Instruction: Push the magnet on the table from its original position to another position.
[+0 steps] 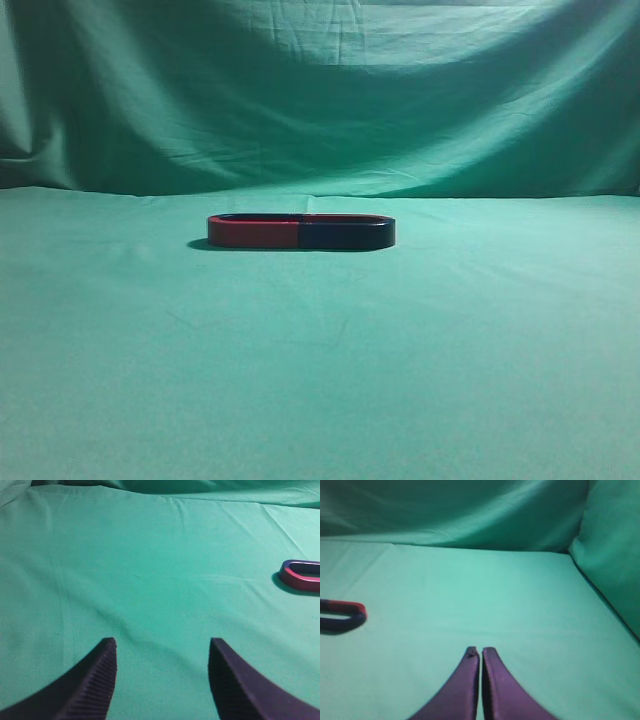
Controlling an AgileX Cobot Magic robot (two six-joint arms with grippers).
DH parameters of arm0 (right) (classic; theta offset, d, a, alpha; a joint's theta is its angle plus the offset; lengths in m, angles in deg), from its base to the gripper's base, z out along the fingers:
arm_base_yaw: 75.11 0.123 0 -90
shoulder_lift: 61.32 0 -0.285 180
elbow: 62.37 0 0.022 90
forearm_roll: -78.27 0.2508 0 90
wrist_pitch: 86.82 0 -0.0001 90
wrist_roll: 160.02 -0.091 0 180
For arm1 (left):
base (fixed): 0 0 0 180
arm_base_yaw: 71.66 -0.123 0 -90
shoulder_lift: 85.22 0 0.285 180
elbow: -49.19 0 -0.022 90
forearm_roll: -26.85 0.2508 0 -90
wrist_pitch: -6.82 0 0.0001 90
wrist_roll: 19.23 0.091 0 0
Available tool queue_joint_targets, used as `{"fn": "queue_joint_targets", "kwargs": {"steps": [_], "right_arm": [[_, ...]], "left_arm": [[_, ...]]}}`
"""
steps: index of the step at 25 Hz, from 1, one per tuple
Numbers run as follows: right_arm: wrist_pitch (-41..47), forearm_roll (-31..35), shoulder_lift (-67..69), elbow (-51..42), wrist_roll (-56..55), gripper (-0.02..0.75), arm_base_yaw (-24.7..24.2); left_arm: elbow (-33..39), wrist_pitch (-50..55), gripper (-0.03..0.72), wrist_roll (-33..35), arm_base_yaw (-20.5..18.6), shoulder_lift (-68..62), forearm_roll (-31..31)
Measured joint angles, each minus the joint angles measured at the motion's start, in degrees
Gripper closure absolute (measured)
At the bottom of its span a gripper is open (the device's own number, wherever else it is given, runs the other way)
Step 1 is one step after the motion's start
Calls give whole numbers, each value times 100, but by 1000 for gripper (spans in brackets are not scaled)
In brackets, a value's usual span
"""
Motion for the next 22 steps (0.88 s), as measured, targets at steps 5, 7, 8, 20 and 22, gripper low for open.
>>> {"fn": "queue_joint_targets", "kwargs": {"steps": [5,7,8,20,22], "right_arm": [[-432,-11,-601,-1195,140,738,-312],[-627,-11,-613,-1580,155,738,-325],[-670,-11,-613,-1710,155,738,-325],[-803,0,-631,-1760,155,738,-325],[-803,0,-631,-1760,155,738,-325]], "left_arm": [[0,0,289,0,0,0,0],[0,0,289,0,0,0,0],[0,0,289,0,0,0,0],[0,0,289,0,0,0,0],[0,0,289,0,0,0,0]]}}
